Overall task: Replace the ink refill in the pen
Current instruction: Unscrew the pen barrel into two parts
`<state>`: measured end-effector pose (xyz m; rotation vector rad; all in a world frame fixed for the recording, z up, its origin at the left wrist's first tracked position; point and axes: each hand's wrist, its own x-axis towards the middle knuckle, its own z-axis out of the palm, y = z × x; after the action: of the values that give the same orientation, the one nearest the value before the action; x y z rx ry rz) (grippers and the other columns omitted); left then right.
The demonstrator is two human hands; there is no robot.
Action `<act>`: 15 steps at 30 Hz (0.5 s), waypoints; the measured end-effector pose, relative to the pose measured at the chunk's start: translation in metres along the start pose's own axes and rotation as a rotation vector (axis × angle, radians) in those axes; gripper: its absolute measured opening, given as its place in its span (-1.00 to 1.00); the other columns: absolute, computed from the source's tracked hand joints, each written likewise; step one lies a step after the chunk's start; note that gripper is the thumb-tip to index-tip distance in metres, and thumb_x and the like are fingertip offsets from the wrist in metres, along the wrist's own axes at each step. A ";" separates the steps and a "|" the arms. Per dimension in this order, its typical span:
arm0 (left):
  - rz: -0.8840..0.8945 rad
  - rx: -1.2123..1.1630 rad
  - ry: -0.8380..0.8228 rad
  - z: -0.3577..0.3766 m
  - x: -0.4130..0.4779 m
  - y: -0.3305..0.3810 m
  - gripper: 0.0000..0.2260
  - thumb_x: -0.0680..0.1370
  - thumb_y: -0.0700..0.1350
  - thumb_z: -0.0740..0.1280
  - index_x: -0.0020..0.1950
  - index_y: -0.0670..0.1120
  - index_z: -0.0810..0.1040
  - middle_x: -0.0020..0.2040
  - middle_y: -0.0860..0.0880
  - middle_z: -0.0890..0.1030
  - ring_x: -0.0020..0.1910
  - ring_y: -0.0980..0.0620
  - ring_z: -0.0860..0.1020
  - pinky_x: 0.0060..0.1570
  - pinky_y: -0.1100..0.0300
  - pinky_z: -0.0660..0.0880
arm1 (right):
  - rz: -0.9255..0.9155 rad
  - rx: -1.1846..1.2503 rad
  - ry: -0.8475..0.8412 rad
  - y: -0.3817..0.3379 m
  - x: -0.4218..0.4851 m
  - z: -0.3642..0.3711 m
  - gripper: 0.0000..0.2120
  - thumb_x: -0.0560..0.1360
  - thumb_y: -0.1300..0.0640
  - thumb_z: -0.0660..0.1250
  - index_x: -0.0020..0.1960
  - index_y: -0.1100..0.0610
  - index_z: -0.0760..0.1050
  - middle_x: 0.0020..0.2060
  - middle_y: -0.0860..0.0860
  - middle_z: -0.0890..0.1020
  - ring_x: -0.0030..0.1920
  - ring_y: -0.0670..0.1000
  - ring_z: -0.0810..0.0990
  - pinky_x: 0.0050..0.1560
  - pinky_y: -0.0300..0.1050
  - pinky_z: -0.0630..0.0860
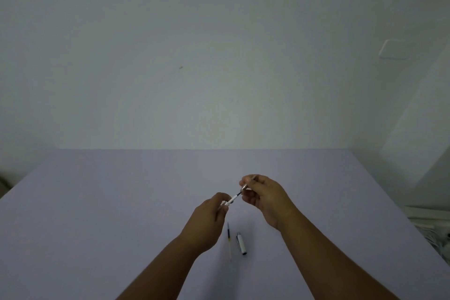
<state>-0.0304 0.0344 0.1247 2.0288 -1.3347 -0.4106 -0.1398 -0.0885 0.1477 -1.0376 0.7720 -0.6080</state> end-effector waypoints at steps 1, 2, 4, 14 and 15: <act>-0.014 -0.018 0.002 0.000 0.000 0.000 -0.81 0.63 -0.07 0.10 0.19 0.02 0.42 -0.36 0.13 0.37 -0.39 0.15 0.33 -0.39 0.35 0.22 | -0.016 0.073 0.044 -0.002 0.001 0.001 -0.90 0.54 0.26 0.28 -0.08 0.21 0.56 -0.19 0.11 0.62 -0.23 0.02 0.57 -0.16 -0.16 0.59; -0.029 -0.041 0.005 0.000 -0.001 0.000 -0.81 0.63 -0.07 0.09 0.19 0.02 0.43 -0.37 0.12 0.37 -0.40 0.15 0.33 -0.40 0.34 0.22 | -0.031 0.139 0.092 -0.004 0.002 0.000 -0.90 0.54 0.27 0.27 -0.08 0.21 0.56 -0.22 0.11 0.62 -0.25 0.01 0.57 -0.18 -0.18 0.60; -0.056 -0.083 0.010 -0.001 -0.001 0.000 -0.82 0.63 -0.08 0.09 0.17 0.02 0.43 -0.38 0.10 0.36 -0.43 0.14 0.30 -0.41 0.34 0.23 | -0.033 0.159 0.150 -0.004 0.004 -0.003 -0.91 0.53 0.29 0.28 -0.09 0.21 0.56 -0.27 0.09 0.60 -0.29 -0.01 0.54 -0.27 -0.24 0.59; -0.100 -0.129 0.026 0.003 0.005 -0.007 -0.82 0.64 -0.08 0.08 0.16 -0.01 0.42 -0.40 0.07 0.35 -0.44 0.14 0.28 -0.41 0.32 0.25 | 0.132 -0.298 0.083 0.047 0.014 -0.017 -0.95 0.49 0.28 0.34 -0.12 0.17 0.57 -0.33 0.10 0.57 -0.32 0.00 0.52 -0.23 -0.18 0.56; -0.103 -0.133 0.026 0.004 0.006 -0.009 -0.82 0.64 -0.08 0.08 0.16 -0.01 0.43 -0.40 0.08 0.35 -0.44 0.14 0.28 -0.40 0.31 0.25 | 0.153 -0.391 0.094 0.056 0.019 -0.024 -0.93 0.47 0.29 0.36 -0.18 0.18 0.55 -0.35 0.11 0.57 -0.36 0.00 0.51 -0.27 -0.17 0.55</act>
<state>-0.0238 0.0305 0.1161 1.9908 -1.1590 -0.5043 -0.1429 -0.0932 0.0845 -1.2983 1.0701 -0.3826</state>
